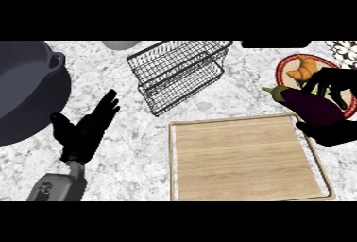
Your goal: Pick the eggplant from the tray and place it in the tiered basket
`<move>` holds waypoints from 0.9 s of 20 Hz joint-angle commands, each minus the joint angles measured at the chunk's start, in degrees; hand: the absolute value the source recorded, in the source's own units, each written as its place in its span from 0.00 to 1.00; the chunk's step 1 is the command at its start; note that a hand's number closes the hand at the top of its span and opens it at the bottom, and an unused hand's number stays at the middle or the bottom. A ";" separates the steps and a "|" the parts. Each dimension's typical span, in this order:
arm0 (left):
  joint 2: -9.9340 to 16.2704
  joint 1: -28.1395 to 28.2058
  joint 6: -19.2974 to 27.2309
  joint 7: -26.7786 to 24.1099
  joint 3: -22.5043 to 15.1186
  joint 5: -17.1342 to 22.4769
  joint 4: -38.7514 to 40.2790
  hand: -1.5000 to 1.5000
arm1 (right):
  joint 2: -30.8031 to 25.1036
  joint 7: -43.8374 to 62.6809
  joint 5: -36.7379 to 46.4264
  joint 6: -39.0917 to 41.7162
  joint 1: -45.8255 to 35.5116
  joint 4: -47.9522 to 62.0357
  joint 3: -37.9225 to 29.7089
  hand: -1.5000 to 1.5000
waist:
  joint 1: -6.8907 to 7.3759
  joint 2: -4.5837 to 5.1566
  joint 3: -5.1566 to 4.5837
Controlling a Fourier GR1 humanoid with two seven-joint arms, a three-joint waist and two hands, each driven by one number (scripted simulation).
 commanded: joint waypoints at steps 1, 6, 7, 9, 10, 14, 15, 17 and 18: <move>-0.36 -3.33 -0.17 0.01 0.78 -0.73 3.16 0.50 | -2.25 4.08 -6.03 3.93 -2.77 -8.28 -5.42 1.00 | -0.23 0.13 0.00; -0.19 -0.98 -1.15 3.16 0.35 -0.54 -2.23 0.50 | -3.15 10.65 -9.88 6.03 -11.79 -7.58 -7.24 1.00 | 0.81 0.23 0.02; 0.38 0.44 -2.29 1.22 1.21 0.24 -1.25 0.50 | -1.27 14.15 -8.51 3.96 -14.75 -8.44 -4.88 1.00 | 1.02 0.24 0.00; -1.72 -0.94 -0.93 -0.96 -0.18 -1.90 1.59 0.50 | -4.32 17.52 -11.19 6.90 -21.90 -6.25 -5.75 1.00 | 1.10 0.27 -0.04; -2.42 -2.26 0.35 3.18 -0.97 -1.95 -0.89 0.50 | -4.79 16.08 -9.49 6.27 -25.27 -1.95 -4.89 1.00 | 1.44 0.32 -0.01; -1.60 -0.62 -3.13 -1.64 0.48 -1.01 2.24 0.50 | -2.57 20.31 -5.94 6.31 -33.06 2.46 1.28 1.00 | 1.66 0.40 -0.05; -3.15 0.17 -0.36 0.36 -0.99 -2.70 -0.47 0.50 | -1.27 19.89 -5.10 5.75 -34.31 4.71 2.28 1.00 | 1.70 0.36 -0.01; -2.22 -3.84 -0.85 0.97 0.58 -2.57 1.62 0.50 | 0.31 21.13 -3.84 4.72 -40.09 11.60 3.00 1.00 | 2.04 0.51 -0.03; -1.32 -1.14 -3.27 -0.56 1.57 -0.88 1.83 0.50 | 2.86 24.17 -2.97 3.66 -39.14 8.00 4.84 1.00 | 1.57 0.35 -0.02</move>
